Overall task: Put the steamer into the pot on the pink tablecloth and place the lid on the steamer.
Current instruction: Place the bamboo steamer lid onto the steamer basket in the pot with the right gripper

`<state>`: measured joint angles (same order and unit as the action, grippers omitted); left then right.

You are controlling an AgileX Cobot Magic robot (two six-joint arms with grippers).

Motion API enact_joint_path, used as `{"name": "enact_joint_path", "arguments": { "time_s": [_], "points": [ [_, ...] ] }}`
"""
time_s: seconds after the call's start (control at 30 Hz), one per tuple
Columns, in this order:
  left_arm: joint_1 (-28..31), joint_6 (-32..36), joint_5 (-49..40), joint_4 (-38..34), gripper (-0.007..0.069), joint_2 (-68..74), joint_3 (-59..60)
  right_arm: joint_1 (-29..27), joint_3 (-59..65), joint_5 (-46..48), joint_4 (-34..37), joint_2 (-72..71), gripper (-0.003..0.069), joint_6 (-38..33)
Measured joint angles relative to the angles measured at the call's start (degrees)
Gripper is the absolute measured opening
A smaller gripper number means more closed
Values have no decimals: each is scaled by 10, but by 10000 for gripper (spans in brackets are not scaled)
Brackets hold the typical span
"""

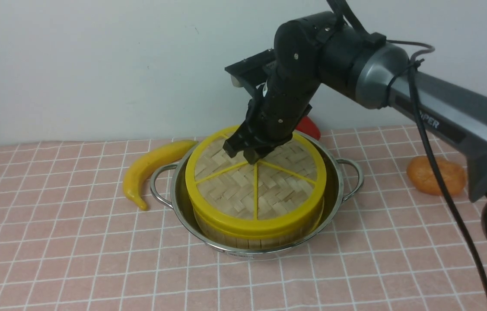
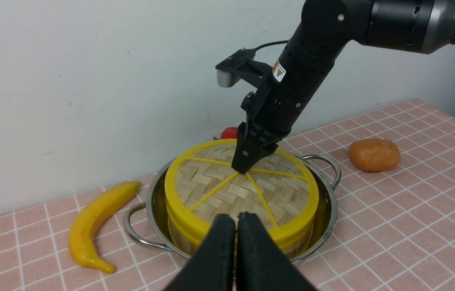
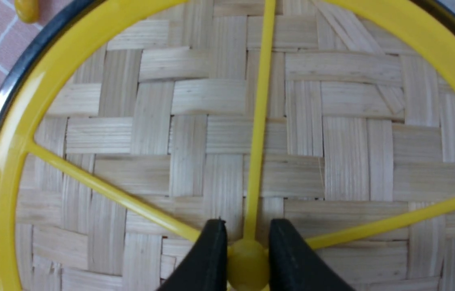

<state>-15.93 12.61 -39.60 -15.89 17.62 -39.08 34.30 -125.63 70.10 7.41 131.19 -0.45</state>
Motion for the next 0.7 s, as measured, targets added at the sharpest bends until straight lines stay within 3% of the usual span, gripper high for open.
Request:
{"name": "enact_joint_path", "arguments": {
  "time_s": [0.57, 0.7],
  "points": [
    [0, 0, 0, 0, 1, 0, 0, 0, 0, -10, 8, 8, 149, 0],
    [0, 0, 0, 0, 10, 0, 0, -1, 0, -11, 15, 7, 210, 0]
  ]
}}
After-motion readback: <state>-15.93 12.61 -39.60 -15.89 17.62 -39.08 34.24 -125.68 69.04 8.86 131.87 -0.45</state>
